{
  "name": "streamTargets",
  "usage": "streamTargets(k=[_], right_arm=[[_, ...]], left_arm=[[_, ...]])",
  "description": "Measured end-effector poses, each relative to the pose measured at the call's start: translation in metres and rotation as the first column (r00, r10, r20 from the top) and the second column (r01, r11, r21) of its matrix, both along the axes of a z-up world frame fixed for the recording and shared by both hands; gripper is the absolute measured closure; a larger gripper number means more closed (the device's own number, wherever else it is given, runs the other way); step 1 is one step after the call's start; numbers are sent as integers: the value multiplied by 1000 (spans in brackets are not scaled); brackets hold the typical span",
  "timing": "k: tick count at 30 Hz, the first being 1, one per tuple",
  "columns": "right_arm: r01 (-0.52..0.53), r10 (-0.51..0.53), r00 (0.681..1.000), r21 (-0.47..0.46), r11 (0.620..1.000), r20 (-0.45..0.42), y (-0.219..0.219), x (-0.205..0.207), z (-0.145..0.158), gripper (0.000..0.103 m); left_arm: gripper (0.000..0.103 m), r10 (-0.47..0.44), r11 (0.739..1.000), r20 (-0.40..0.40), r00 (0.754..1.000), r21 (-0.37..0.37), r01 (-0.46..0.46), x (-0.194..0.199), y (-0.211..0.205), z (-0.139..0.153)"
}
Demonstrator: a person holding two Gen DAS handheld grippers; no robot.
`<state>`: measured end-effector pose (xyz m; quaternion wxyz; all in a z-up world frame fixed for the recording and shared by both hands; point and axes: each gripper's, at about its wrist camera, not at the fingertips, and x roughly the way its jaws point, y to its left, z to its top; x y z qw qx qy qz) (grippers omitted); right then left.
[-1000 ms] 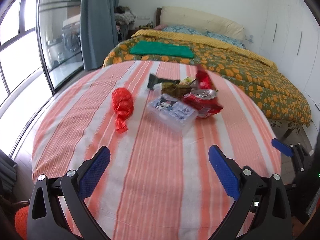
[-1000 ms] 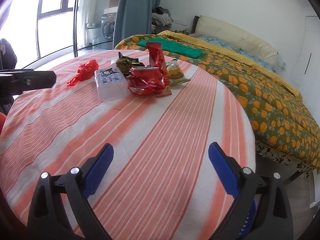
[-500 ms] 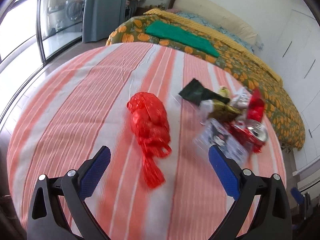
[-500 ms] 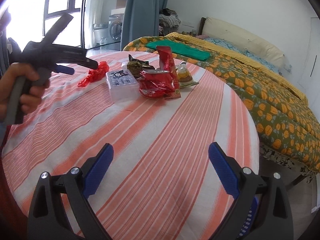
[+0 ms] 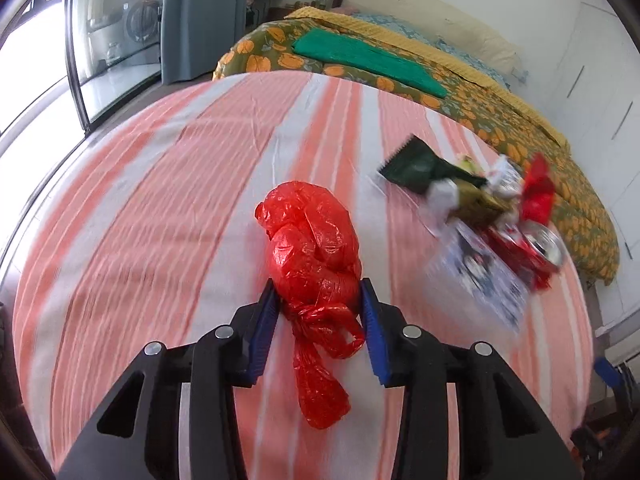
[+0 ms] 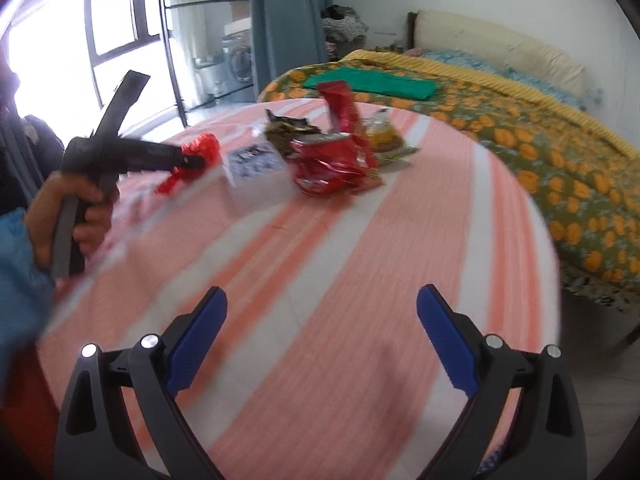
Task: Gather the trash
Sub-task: 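Grasp the red plastic bag with the left tool while the right tool grasps the clear box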
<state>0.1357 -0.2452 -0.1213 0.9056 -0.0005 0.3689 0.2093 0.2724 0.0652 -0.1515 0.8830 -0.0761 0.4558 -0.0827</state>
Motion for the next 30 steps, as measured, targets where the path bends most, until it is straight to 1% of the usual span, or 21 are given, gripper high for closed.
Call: streamTargets(k=[2, 4, 6, 7, 10, 12, 14, 17, 18, 19, 20, 21, 25, 28, 30], right_arm=[[-67, 68, 997, 52, 996, -32, 16, 16, 5, 10], [-118, 121, 992, 61, 991, -45, 33, 31, 8, 11], [-170, 175, 982, 70, 983, -74, 54, 55, 6, 11], [-187, 195, 976, 83, 979, -102, 64, 71, 4, 13], [-176, 182, 977, 59, 983, -116, 78, 97, 0, 13], [-157, 162, 978, 53, 986, -132, 84, 114, -4, 13], [-153, 158, 979, 46, 987, -132, 90, 123, -4, 13], [-180, 185, 971, 48, 983, -152, 104, 131, -6, 13], [-193, 197, 967, 40, 980, -162, 109, 133, -9, 15], [-204, 206, 963, 31, 979, -171, 113, 134, -11, 28], [-209, 207, 961, 11, 978, -181, 117, 132, -13, 37], [-207, 203, 962, -7, 978, -184, 120, 129, -15, 38], [-203, 196, 965, -19, 979, -176, 113, 108, -12, 38], [-187, 179, 967, -25, 982, -179, 88, 78, -12, 38], [-125, 116, 975, -36, 991, -188, 60, 54, -13, 38]], left_arm=[[63, -47, 999, 7, 999, -17, 47, -23, -5, 8], [63, -77, 997, 32, 997, 4, 77, -45, -11, 14], [63, -82, 997, 47, 996, 20, 81, -64, -10, 14], [63, -77, 997, 47, 996, 21, 76, -69, -8, 13], [63, -56, 998, 37, 998, 11, 55, -80, 4, 6], [63, -48, 999, 20, 999, -24, 48, -79, 12, 2], [63, -47, 997, 15, 999, -60, 48, -78, 17, 0], [63, -51, 996, 4, 999, -78, 52, -75, 17, -3], [63, -54, 995, 2, 999, -78, 54, -75, 16, -4], [63, -59, 995, 1, 998, -78, 59, -75, 14, -4], [63, -67, 995, 4, 998, -76, 67, -76, 12, -4], [63, -73, 995, 6, 997, -73, 74, -75, 10, -4], [63, -101, 993, 14, 995, -57, 102, -79, 0, -3], [63, -138, 988, 20, 990, -61, 139, -86, -15, 0], [62, -169, 982, 18, 986, -78, 170, -91, -28, 1]])
